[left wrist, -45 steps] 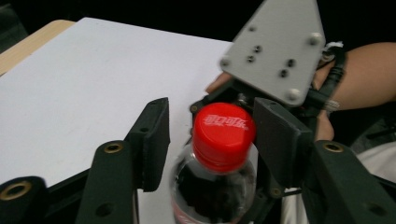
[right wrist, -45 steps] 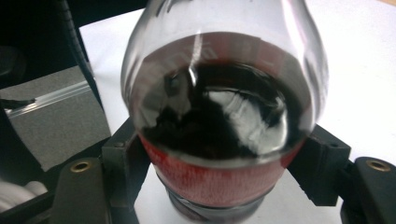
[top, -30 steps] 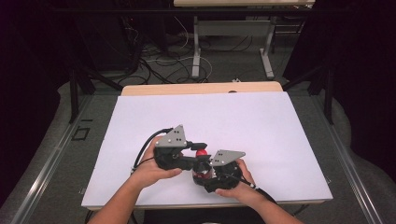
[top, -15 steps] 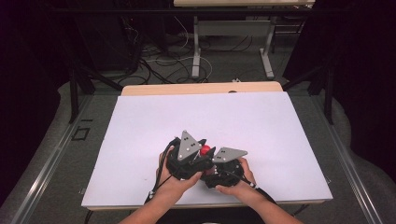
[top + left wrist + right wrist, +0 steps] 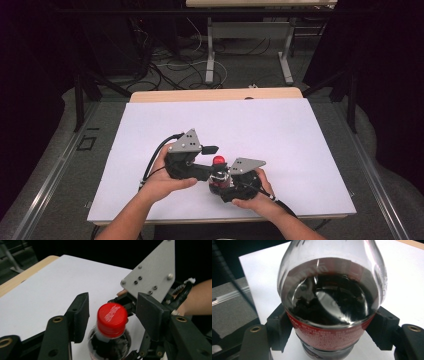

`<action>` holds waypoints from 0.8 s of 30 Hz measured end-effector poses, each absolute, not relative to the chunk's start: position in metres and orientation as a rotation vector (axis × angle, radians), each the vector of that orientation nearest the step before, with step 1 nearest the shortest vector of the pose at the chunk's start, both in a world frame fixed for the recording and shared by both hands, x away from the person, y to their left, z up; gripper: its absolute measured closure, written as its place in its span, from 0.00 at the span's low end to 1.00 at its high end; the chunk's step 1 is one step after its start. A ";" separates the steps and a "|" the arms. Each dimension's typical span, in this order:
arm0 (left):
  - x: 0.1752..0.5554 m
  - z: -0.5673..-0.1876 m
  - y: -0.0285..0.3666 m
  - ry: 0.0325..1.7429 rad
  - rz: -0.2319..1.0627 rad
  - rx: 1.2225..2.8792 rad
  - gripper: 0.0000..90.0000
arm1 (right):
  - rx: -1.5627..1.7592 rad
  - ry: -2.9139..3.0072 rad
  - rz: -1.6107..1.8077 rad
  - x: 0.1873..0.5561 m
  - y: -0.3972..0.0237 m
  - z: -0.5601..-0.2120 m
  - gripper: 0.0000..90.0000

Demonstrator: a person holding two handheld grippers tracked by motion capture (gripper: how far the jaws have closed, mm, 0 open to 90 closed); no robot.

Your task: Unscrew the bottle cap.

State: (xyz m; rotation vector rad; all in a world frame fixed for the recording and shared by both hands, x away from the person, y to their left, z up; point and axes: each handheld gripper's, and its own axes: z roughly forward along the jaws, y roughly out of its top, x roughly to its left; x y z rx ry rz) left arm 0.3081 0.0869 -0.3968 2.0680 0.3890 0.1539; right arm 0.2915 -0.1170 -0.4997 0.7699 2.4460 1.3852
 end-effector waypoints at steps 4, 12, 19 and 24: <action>0.315 -0.402 0.091 0.327 0.079 2.049 0.60 | 0.752 2.463 1.397 0.289 -0.115 -0.499 0.32; 0.306 -0.402 0.085 0.348 0.136 2.062 0.68 | 0.744 2.458 1.397 0.289 -0.114 -0.500 0.32; 0.288 -0.403 0.068 0.627 0.315 2.015 0.68 | 0.828 2.407 1.360 0.291 -0.116 -0.500 0.32; 0.274 -0.405 0.052 0.756 0.448 1.978 0.68 | 0.855 2.395 1.355 0.291 -0.115 -0.502 0.32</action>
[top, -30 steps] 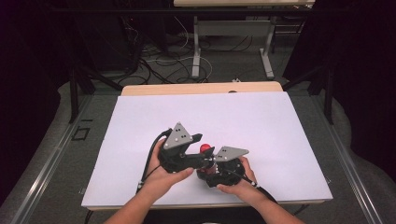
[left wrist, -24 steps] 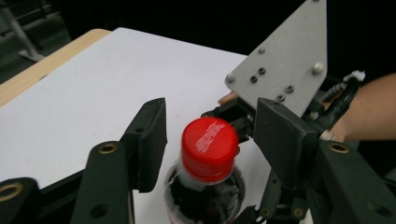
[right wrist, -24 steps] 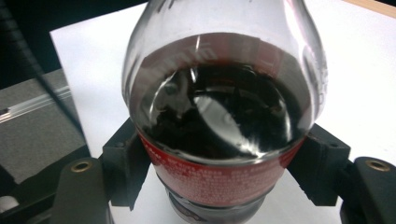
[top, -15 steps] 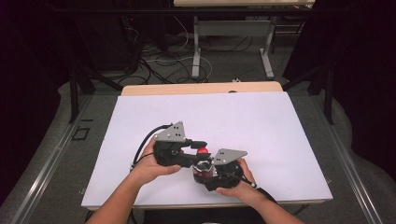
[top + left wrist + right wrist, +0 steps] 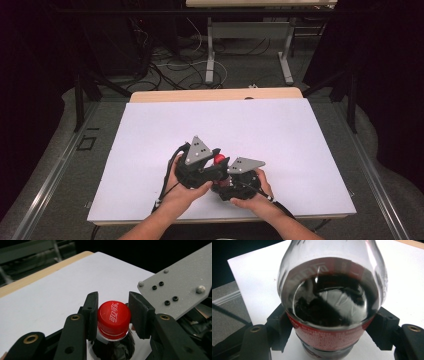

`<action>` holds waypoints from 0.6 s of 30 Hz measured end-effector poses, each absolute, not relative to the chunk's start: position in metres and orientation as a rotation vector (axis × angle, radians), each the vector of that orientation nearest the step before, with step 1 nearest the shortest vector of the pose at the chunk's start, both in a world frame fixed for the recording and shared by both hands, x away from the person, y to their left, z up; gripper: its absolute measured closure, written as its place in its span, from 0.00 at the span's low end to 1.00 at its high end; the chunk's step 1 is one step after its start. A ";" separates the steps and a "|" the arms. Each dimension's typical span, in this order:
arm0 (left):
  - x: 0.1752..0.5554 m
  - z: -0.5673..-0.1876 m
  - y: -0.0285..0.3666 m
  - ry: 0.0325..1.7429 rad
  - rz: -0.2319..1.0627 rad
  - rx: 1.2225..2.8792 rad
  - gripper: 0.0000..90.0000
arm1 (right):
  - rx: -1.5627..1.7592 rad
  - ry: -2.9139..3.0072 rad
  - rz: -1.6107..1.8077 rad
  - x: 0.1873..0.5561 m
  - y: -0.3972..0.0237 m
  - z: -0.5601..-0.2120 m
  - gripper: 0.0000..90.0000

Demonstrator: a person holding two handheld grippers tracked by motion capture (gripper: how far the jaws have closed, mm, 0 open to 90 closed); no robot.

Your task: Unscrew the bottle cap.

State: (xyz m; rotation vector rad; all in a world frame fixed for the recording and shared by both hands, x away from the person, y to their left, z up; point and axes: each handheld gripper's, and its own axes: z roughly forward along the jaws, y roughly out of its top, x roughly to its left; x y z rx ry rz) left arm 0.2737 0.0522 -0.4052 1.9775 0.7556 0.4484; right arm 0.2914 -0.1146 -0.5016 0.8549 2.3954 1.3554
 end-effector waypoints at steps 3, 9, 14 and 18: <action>0.274 -0.404 0.050 0.794 0.436 1.954 0.68 | 0.880 2.391 1.349 0.291 -0.115 -0.501 0.32; 0.281 -0.399 0.061 0.763 0.357 1.956 0.55 | 0.869 2.398 1.351 0.294 -0.118 -0.501 0.32; 0.290 -0.387 0.076 0.630 0.244 2.004 0.48 | 0.851 2.419 1.364 0.293 -0.117 -0.501 0.32; 0.300 -0.385 0.087 0.507 0.156 2.062 0.47 | 0.818 2.448 1.387 0.291 -0.115 -0.500 0.32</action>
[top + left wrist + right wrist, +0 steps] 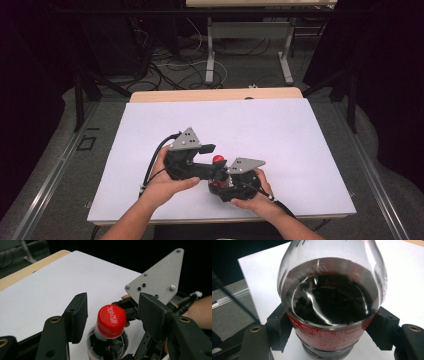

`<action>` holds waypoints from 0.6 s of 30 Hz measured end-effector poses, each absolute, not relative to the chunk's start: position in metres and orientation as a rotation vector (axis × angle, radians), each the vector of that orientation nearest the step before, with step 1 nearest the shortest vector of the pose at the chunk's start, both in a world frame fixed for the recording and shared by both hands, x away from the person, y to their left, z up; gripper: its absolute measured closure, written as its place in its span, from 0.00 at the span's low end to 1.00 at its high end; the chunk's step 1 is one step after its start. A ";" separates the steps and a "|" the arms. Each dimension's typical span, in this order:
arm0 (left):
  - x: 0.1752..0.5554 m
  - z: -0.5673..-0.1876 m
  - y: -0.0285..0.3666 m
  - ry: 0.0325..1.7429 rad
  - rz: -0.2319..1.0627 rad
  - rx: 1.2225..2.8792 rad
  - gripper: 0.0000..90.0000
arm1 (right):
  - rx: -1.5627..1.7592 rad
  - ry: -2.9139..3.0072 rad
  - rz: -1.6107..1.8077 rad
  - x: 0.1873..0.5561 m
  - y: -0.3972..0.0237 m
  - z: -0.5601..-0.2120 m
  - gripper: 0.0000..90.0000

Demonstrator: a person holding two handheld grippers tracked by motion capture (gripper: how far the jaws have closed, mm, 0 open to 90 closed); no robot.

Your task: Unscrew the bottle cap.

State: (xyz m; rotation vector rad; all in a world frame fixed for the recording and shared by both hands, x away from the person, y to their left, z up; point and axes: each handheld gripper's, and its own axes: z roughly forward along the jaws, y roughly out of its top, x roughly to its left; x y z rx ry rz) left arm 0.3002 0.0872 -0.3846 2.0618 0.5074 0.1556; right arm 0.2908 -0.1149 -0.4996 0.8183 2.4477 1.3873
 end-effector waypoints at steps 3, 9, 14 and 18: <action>0.306 -0.387 0.093 0.423 0.092 2.083 0.47 | 0.774 2.459 1.401 0.290 -0.114 -0.499 0.32; 0.317 -0.395 0.098 0.332 0.041 2.112 0.52 | 0.715 2.497 1.415 0.287 -0.111 -0.500 0.32; 0.317 -0.399 0.094 0.265 0.012 2.103 0.59 | 0.682 2.514 1.405 0.284 -0.109 -0.500 0.32; 0.314 -0.402 0.091 0.273 0.026 2.078 0.68 | 0.697 2.513 1.402 0.285 -0.109 -0.500 0.32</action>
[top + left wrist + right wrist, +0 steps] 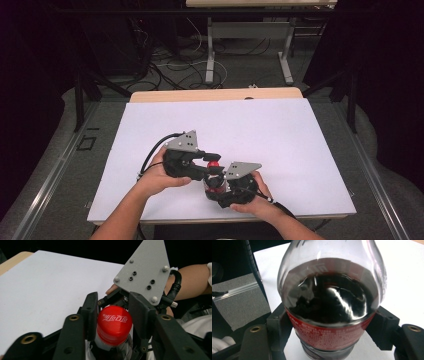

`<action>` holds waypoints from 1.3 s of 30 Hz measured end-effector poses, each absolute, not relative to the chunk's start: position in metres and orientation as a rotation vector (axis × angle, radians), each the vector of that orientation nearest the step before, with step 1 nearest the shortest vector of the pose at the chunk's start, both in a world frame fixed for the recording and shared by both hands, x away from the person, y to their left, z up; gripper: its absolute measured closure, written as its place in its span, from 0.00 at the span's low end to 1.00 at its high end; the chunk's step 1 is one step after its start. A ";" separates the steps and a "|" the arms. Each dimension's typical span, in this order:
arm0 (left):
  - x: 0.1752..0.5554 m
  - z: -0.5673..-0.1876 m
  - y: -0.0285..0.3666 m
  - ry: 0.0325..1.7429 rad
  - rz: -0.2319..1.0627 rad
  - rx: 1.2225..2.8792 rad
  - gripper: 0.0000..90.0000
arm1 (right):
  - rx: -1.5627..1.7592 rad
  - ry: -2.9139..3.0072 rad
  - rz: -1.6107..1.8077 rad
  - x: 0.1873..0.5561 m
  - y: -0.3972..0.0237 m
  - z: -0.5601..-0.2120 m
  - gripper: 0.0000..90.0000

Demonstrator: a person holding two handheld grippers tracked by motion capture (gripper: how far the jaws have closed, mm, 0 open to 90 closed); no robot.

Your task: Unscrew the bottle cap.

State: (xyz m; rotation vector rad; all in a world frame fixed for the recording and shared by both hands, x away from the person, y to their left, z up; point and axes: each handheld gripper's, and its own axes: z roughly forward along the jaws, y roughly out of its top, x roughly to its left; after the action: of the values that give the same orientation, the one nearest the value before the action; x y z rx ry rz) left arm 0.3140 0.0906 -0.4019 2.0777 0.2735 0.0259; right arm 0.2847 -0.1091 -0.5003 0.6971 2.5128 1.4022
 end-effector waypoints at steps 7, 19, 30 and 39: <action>0.300 -0.402 0.077 0.463 0.191 2.055 0.68 | 0.759 2.487 1.388 0.288 -0.112 -0.501 0.32; 0.280 -0.402 0.056 0.751 0.419 1.982 0.68 | 0.840 2.433 1.351 0.292 -0.114 -0.502 0.32; 0.284 -0.392 0.062 0.756 0.398 1.957 0.68 | 0.849 2.430 1.350 0.294 -0.115 -0.503 0.32; 0.293 -0.388 0.069 0.776 0.384 1.961 0.68 | 0.859 2.406 1.354 0.294 -0.118 -0.501 0.32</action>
State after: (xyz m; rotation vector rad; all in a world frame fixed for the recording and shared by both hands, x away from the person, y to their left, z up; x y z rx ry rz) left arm 0.2930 0.0695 -0.3879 1.9607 0.7763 0.3841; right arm 0.2943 -0.1181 -0.5006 0.8594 2.4062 1.3544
